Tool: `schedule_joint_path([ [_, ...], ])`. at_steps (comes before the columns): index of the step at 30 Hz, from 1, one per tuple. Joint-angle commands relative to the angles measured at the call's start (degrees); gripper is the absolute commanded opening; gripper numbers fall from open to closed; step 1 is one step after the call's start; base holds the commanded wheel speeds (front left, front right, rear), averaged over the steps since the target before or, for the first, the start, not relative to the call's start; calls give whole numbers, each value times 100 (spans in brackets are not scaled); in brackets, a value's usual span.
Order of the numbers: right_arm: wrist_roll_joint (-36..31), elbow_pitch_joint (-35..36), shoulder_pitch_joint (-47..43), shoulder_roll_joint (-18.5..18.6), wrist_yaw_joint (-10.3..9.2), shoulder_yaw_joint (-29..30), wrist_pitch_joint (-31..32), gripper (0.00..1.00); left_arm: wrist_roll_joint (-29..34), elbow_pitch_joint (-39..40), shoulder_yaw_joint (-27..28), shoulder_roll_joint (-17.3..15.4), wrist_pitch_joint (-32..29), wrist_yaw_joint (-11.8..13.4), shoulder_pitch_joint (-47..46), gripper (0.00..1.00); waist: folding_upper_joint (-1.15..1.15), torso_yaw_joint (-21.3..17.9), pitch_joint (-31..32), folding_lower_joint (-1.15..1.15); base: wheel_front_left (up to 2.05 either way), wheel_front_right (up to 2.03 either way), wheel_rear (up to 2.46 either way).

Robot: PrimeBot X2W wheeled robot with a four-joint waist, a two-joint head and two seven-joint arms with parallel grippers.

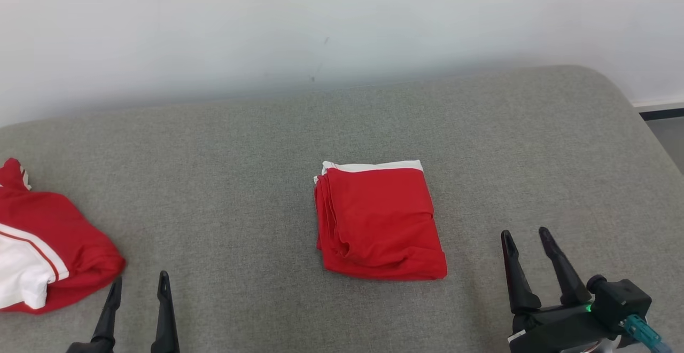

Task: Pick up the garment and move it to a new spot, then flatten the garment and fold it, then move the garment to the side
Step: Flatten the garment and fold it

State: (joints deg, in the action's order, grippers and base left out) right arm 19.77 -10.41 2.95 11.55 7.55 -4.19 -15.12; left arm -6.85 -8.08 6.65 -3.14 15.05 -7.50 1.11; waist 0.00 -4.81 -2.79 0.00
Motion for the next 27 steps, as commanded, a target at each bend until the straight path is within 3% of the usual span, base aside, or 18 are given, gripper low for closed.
schedule_joint_path([
  [1,-53,8,-38,-51,-14,25,-2,100,38,36,-2,-4,18,6,83,100,0,-12,20,0,0,0,0],
  [14,-220,-205,85,-207,-14,396,-2,100,93,111,-105,10,18,6,242,100,0,188,149,0,0,0,0],
  [27,-285,-317,5,-287,-14,396,-2,100,90,-31,-208,-108,18,4,106,100,0,252,175,0,0,0,0],
])
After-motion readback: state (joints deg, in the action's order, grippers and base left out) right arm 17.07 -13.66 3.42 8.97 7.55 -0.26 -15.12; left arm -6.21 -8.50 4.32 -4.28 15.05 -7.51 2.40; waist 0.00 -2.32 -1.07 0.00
